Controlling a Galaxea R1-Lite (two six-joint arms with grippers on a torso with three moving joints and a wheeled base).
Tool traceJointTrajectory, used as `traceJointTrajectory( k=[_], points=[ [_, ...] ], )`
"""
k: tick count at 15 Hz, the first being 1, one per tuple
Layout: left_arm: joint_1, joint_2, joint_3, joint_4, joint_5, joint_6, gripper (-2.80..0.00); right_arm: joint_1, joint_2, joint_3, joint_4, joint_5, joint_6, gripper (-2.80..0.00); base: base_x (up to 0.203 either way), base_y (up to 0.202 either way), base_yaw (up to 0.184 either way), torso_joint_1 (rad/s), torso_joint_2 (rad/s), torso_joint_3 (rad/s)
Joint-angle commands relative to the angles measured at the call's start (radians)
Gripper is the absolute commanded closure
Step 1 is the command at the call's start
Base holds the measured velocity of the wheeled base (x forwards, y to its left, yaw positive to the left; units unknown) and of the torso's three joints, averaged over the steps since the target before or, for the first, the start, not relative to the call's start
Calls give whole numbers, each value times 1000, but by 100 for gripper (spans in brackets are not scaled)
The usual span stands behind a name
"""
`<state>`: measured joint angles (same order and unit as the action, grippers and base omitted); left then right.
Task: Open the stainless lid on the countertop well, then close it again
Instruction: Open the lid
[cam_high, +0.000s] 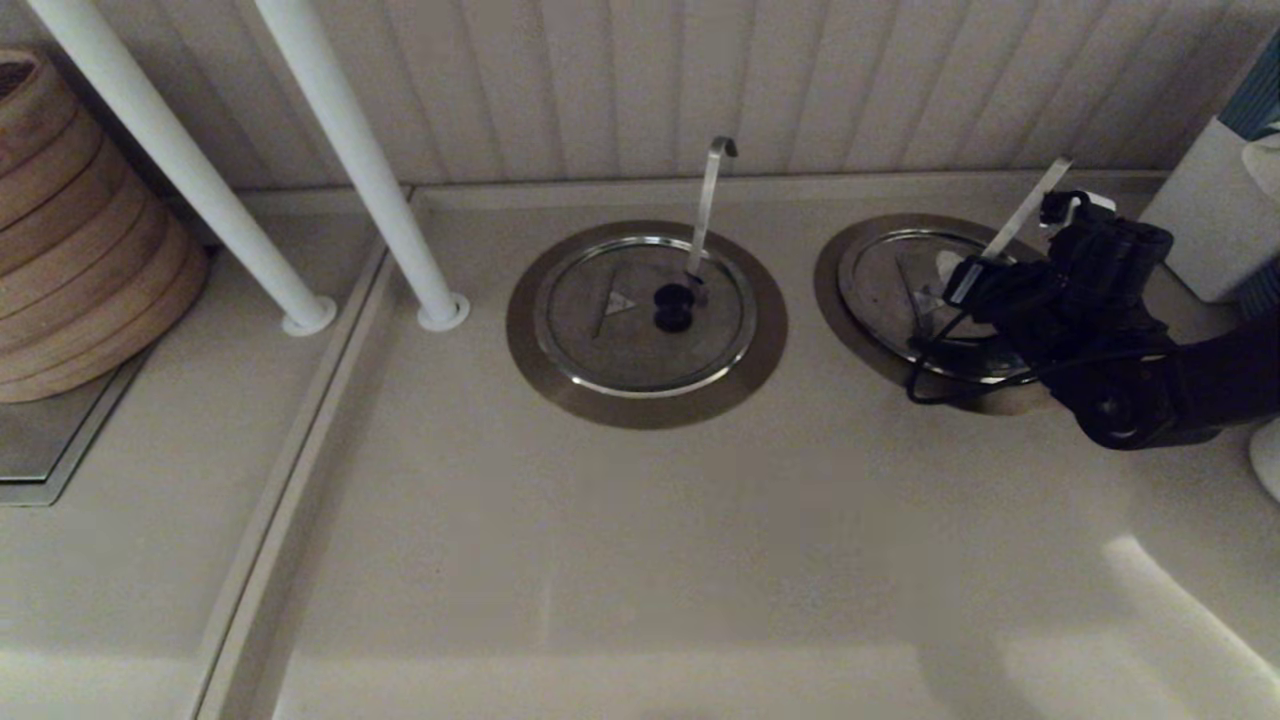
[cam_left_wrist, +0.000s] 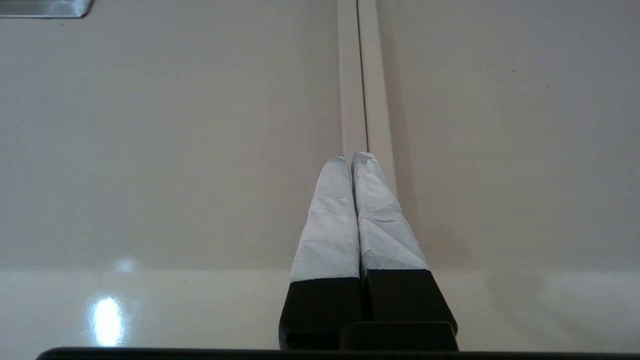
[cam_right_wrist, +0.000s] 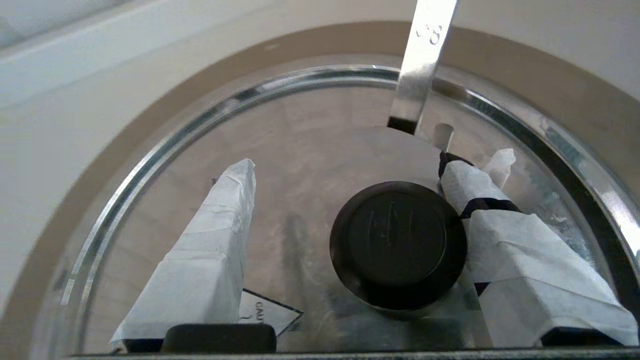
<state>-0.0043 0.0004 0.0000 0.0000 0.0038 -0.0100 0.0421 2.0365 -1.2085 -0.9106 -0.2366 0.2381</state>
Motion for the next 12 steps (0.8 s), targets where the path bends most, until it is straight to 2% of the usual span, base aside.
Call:
traceJointTrajectory(
  k=[1,12],
  points=[
    [0,1,0,0,1,-1,0,8,-16,4,-5,-1,1,-280,0,0,0,0,0,0],
    [0,1,0,0,1,-1,0,51,-62,20,-5,-4,9,-280,0,0,0,0,0,0]
  ],
)
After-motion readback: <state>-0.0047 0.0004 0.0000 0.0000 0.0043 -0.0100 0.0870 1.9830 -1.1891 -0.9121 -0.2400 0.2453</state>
